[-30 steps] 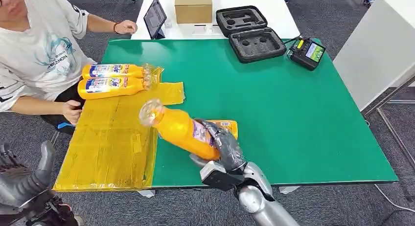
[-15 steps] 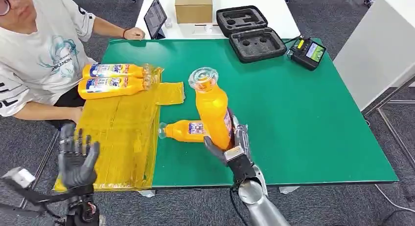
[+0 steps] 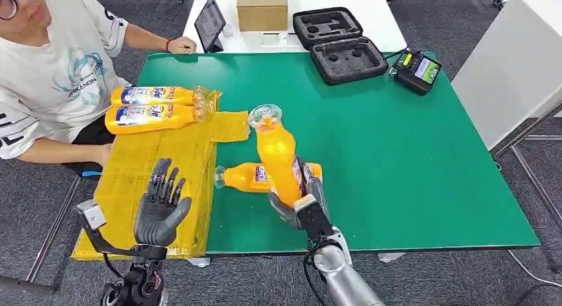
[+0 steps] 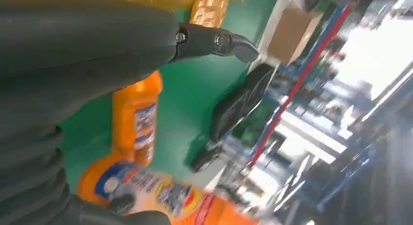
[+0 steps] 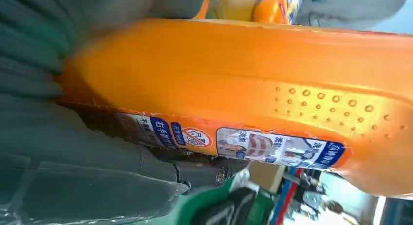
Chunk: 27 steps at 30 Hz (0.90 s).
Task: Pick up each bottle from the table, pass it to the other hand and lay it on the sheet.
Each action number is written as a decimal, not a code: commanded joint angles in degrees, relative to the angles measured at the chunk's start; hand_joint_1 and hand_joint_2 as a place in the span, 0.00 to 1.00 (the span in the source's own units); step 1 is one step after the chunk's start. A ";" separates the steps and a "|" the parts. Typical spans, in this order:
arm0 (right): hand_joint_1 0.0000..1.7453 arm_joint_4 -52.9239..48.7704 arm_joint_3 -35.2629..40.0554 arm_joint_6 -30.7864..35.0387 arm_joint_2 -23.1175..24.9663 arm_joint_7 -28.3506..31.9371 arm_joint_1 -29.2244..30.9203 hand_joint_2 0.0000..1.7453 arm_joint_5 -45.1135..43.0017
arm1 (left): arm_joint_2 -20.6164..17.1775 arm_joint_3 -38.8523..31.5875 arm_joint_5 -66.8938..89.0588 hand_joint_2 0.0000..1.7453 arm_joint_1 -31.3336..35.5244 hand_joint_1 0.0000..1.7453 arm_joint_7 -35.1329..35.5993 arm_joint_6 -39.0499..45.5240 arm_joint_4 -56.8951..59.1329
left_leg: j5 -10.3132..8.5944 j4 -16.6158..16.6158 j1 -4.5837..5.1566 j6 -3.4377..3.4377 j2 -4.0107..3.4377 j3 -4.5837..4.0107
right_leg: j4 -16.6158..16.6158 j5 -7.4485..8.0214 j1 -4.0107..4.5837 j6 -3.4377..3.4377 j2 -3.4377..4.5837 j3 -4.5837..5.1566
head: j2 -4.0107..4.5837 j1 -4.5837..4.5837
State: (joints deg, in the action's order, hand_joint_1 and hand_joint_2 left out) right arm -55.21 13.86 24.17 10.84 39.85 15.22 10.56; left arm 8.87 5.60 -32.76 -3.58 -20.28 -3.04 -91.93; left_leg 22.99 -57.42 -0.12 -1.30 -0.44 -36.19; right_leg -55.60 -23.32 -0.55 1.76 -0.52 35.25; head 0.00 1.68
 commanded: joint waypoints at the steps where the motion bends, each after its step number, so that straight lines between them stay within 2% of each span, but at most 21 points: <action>1: 1.00 14.28 7.42 0.68 5.37 0.15 7.01 1.00 1.97 | -2.57 9.40 -0.37 1.00 9.64 0.00 2.64 -2.03 12.20 | -0.02 0.06 0.00 0.05 0.04 0.15 | 0.03 0.00 0.00 -0.04 0.01 -0.14 | 0.00 -0.02; 6: 1.00 14.07 12.02 1.51 6.10 0.15 7.61 1.00 3.50 | -3.27 10.16 -3.47 1.00 10.53 0.00 4.16 -2.74 16.27 | 0.10 0.08 -0.03 0.10 -0.02 0.42 | 0.05 -0.09 0.02 -0.10 0.10 -0.39 | 0.00 0.00; 9: 1.00 15.74 14.71 -0.60 7.20 0.10 7.54 1.00 5.02 | -3.27 9.78 -6.09 1.00 12.00 0.00 5.72 -3.14 19.62 | 0.11 0.08 -0.04 0.10 0.01 0.48 | 0.04 -0.14 0.03 -0.10 0.06 -0.45 | 0.00 0.00; 13: 1.00 19.88 20.88 1.78 9.16 0.02 7.23 1.00 9.33 | -2.79 8.81 -7.65 1.00 13.75 0.00 6.09 -2.02 23.01 | 0.11 0.09 -0.06 0.10 -0.01 0.48 | 0.07 -0.11 0.05 -0.10 0.09 -0.47 | 0.00 -0.02; 16: 1.00 20.54 25.56 2.38 9.16 -1.17 7.35 1.00 8.35 | -2.88 8.33 -7.95 1.00 12.64 0.00 5.91 -1.29 21.29 | 0.05 0.06 -0.03 0.07 0.01 0.30 | 0.03 -0.07 0.03 -0.07 0.04 -0.29 | 0.00 -0.02; 21: 1.00 23.42 29.12 1.53 9.16 -4.01 8.60 1.00 8.89 | -3.41 7.96 -8.33 1.00 11.42 0.00 6.08 -0.53 18.58 | 0.14 0.04 -0.05 0.10 -0.04 0.41 | 0.01 -0.14 0.04 -0.10 0.11 -0.38 | 0.00 0.00; 23: 1.00 24.45 30.61 0.78 9.16 -5.58 8.92 1.00 9.21 | -3.46 7.52 -8.74 1.00 11.40 0.00 5.62 -0.32 18.01 | 0.03 0.04 -0.03 0.06 0.04 0.19 | 0.02 -0.06 0.02 -0.06 0.00 -0.19 | 0.00 0.00; 27: 1.00 26.45 34.82 -0.82 9.16 -9.40 9.56 1.00 9.71 | -3.23 4.95 -8.83 1.00 10.75 0.00 2.46 1.71 14.73 | 0.06 0.02 -0.06 0.08 0.04 0.22 | 0.01 -0.09 0.05 -0.08 0.00 -0.22 | 0.00 0.00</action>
State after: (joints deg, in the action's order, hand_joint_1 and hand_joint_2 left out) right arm -36.67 36.50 26.25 18.97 33.68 24.04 18.73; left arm 6.03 13.33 -41.46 4.04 -15.00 -3.65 -75.97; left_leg 22.94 -57.43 -0.11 -1.30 -0.46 -36.18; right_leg -55.61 -23.31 -0.56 1.75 -0.50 35.26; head 0.00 1.68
